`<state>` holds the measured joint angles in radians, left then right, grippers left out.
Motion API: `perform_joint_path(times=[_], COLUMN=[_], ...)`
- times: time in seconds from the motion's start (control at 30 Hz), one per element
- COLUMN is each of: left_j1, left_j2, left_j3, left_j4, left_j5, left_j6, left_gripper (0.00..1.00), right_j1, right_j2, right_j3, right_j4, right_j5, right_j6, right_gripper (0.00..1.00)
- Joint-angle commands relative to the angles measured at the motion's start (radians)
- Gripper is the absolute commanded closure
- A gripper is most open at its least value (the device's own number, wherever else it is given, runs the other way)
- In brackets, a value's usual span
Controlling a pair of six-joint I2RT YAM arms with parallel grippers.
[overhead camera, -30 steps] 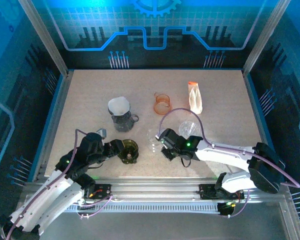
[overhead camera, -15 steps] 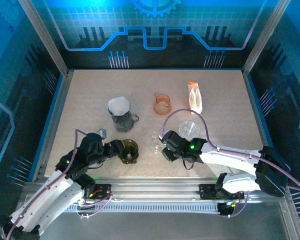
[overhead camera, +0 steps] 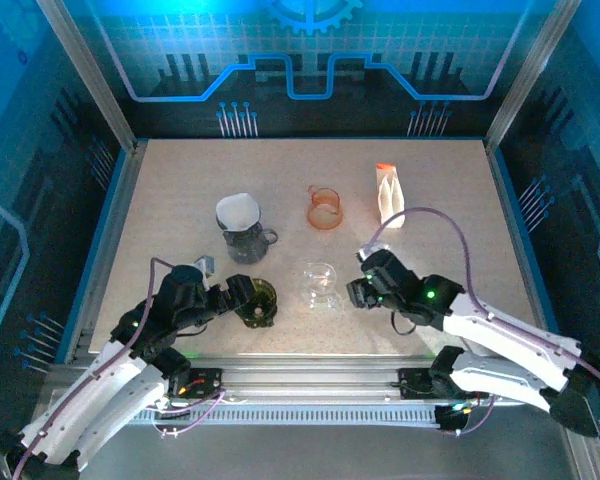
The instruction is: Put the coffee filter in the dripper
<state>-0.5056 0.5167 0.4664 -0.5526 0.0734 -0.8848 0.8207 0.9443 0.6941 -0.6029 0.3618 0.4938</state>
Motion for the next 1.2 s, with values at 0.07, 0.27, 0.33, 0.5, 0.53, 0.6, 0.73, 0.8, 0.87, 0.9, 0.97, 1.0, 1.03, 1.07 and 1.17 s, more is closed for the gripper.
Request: perform_joint_path(times=[0.07, 0.27, 0.33, 0.5, 0.53, 0.6, 0.73, 0.8, 0.87, 0.9, 0.97, 1.0, 1.03, 1.07, 1.17], left_j1=[0.006, 0.007, 0.006, 0.006, 0.007, 0.006, 0.006, 0.006, 0.006, 0.006, 0.006, 0.006, 0.006, 0.006, 0.006], left_j2=[-0.006, -0.006, -0.008, -0.008, -0.008, -0.007, -0.007, -0.006, -0.006, -0.006, -0.005, -0.005, -0.006, -0.006, -0.007], left_j3=[-0.019, -0.037, -0.043, -0.051, -0.052, -0.051, -0.052, -0.056, -0.061, -0.061, -0.063, -0.06, -0.057, -0.057, -0.054], left_j4=[0.043, 0.046, 0.046, 0.052, 0.052, 0.053, 0.052, 0.052, 0.054, 0.055, 0.057, 0.056, 0.052, 0.051, 0.045], left_j5=[0.019, 0.007, 0.001, -0.004, -0.004, -0.004, -0.004, -0.005, -0.007, -0.009, -0.007, -0.007, -0.009, -0.009, -0.011], left_j6=[0.008, 0.005, 0.001, -0.004, -0.005, -0.005, -0.009, -0.01, -0.014, -0.018, -0.019, -0.019, -0.019, -0.018, -0.017], left_gripper=[0.01, 0.01, 0.01, 0.01, 0.01, 0.01, 0.01, 0.01, 0.01, 0.01, 0.01, 0.01, 0.01, 0.01, 0.01], right_j1=[-0.126, -0.213, -0.217, -0.234, -0.239, -0.253, -0.268, -0.269, -0.27, -0.275, -0.279, -0.279, -0.281, -0.281, -0.283], right_j2=[-0.062, -0.03, -0.017, 0.03, 0.038, 0.054, 0.077, 0.089, 0.099, 0.109, 0.121, 0.124, 0.13, 0.134, 0.143], right_j3=[-0.04, -0.072, -0.082, -0.1, -0.105, -0.112, -0.127, -0.13, -0.136, -0.139, -0.136, -0.136, -0.135, -0.134, -0.132], right_j4=[-0.127, -0.122, -0.104, -0.034, -0.016, 0.018, 0.097, 0.123, 0.145, 0.155, 0.165, 0.167, 0.169, 0.169, 0.171], right_j5=[-0.041, -0.087, -0.091, -0.097, -0.098, -0.103, -0.122, -0.121, -0.112, -0.114, -0.121, -0.12, -0.116, -0.114, -0.103], right_j6=[0.06, 0.056, 0.053, 0.029, 0.022, 0.011, -0.019, -0.03, -0.036, -0.036, -0.037, -0.038, -0.038, -0.04, -0.042], right_gripper=[0.35, 0.36, 0.36, 0.38, 0.39, 0.4, 0.42, 0.42, 0.44, 0.45, 0.49, 0.51, 0.53, 0.55, 0.63])
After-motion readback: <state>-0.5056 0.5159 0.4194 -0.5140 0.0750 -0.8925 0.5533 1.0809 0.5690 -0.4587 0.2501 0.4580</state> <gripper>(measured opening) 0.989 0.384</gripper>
